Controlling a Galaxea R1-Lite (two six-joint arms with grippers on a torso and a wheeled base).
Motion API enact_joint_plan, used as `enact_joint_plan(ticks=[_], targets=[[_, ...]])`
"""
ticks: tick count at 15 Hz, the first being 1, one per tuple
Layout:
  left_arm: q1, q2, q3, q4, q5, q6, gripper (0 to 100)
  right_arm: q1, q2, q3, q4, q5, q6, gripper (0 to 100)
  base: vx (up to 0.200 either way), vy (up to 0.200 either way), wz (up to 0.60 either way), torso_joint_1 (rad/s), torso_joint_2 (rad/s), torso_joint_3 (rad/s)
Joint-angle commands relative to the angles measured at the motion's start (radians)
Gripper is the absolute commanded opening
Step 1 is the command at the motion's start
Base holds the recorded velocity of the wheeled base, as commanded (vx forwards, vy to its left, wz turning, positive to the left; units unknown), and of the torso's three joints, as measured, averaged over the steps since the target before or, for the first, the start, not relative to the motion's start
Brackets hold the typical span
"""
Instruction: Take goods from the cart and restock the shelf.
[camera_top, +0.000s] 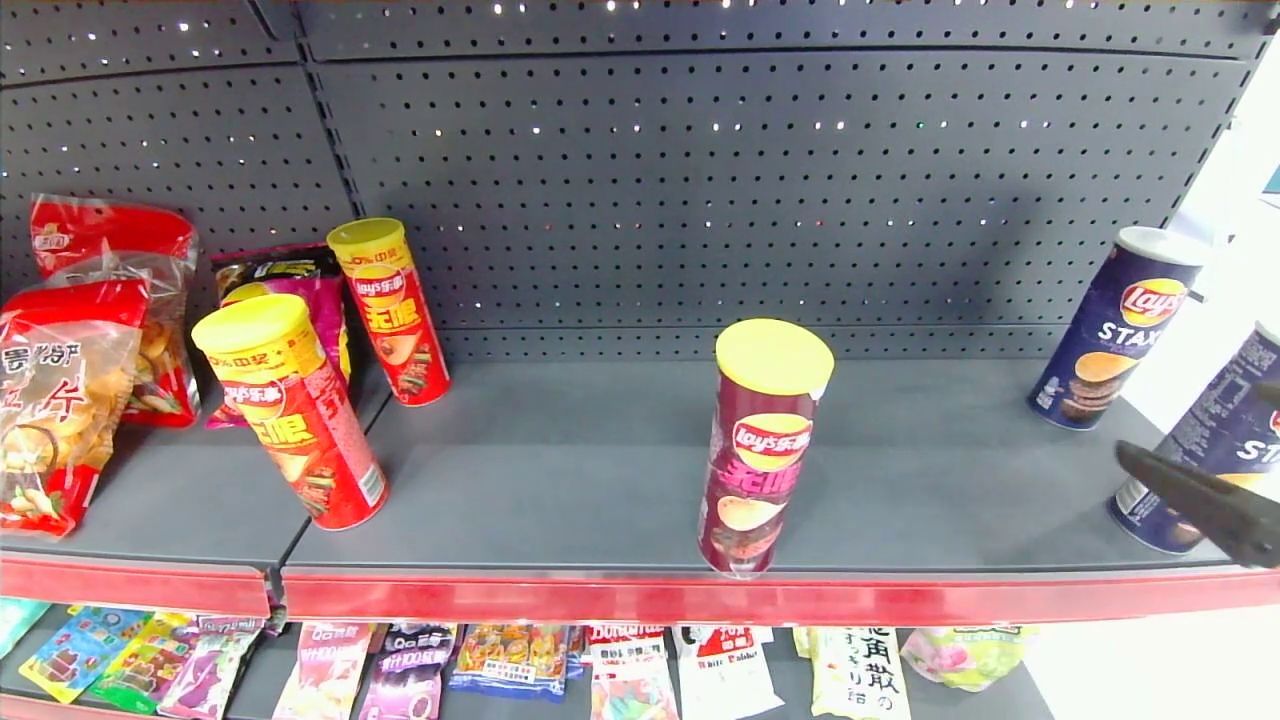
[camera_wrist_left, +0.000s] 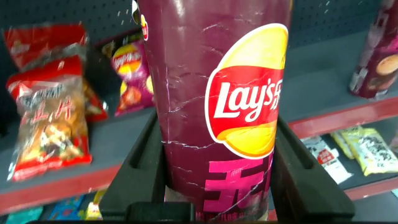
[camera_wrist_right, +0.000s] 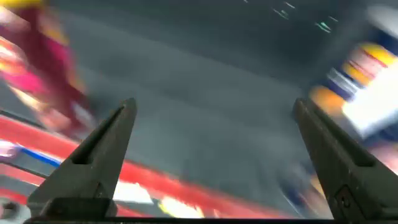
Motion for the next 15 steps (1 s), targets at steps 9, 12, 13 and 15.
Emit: enact_joint_plan(ticks=[9,12,13,15], targets=[[0.000,0.240,-0.067,-0.055,-0.246,-0.106,0,-0.496,-0.733,-0.024,0.784,0.061,0.085,100,0.000,0.000,0.00,0.000,0.00,0.000],[0.000,0.309,-0.076,-0.055,-0.357,-0.143,0,-0.487,-0.776,0.014,0.774,0.049,0.076,100,0.000,0.000,0.00,0.000,0.00,0.000],[0.000,0.318,-0.078,-0.055,-0.378,-0.143,0,-0.489,-0.776,0.023,0.775,0.052,0.076,100,0.000,0.000,0.00,0.000,0.00,0.000],[0.000,0.372,-0.081,-0.100,-0.392,-0.143,0,-0.487,-0.776,0.091,0.769,0.135,0.085,100,0.000,0.000,0.00,0.000,0.00,0.000]])
